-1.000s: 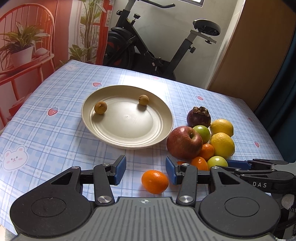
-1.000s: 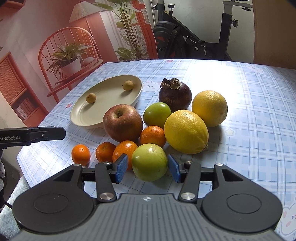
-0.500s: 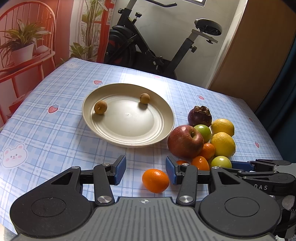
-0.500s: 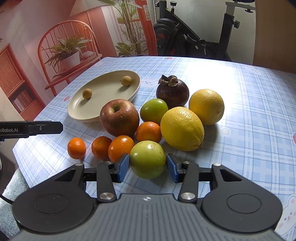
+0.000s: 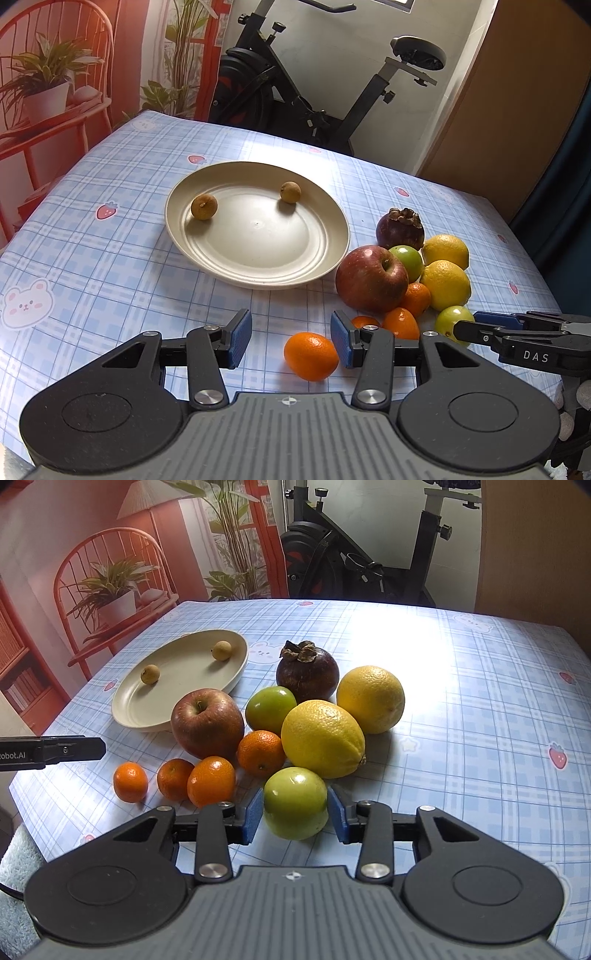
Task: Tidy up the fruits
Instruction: 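Grasp a tangerine with the right gripper while the left gripper grasps another tangerine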
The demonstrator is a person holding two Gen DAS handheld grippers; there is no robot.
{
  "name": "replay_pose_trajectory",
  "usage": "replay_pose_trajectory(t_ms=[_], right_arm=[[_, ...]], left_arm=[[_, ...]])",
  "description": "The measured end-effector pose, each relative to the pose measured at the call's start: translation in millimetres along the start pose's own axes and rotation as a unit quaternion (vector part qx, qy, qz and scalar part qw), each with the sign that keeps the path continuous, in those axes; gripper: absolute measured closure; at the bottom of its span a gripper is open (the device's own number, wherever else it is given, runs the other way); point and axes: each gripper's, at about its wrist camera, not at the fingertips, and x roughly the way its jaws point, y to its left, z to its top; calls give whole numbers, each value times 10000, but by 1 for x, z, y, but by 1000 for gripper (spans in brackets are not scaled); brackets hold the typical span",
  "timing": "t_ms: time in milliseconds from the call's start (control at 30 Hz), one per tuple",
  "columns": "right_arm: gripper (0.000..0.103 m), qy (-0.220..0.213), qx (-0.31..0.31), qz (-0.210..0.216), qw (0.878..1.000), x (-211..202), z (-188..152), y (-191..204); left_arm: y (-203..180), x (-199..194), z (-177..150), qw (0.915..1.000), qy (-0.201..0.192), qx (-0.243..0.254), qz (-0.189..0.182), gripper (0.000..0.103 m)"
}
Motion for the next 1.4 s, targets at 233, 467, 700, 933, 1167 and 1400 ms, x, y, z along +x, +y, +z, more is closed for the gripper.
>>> replay_pose_trajectory(t_ms=[233,467,700,933,1167,1400], right_arm=[[60,-120,22,83,9999,-2,6,2],[60,-183,-74,152,9997,-2,7,10],[62,-252,-252,363,9987,0,12,22],[70,-67,-589,578,9966,18,12,39],[73,150,-605,765,9951,32,15,40],[71,402,-823,773,9928,42,21,46]], left_arm=[[0,0,0,10000,-3,-30,1,54],[0,0,-1,10000,-2,-39,-19,54],[1,0,-1,10000,-8,-67,-16,54],[2,-1,-1,9999,-34,-117,-9,54],[5,0,-2,9999,-30,-161,-14,54],[9,-1,-1,9997,-61,-244,8,54]])
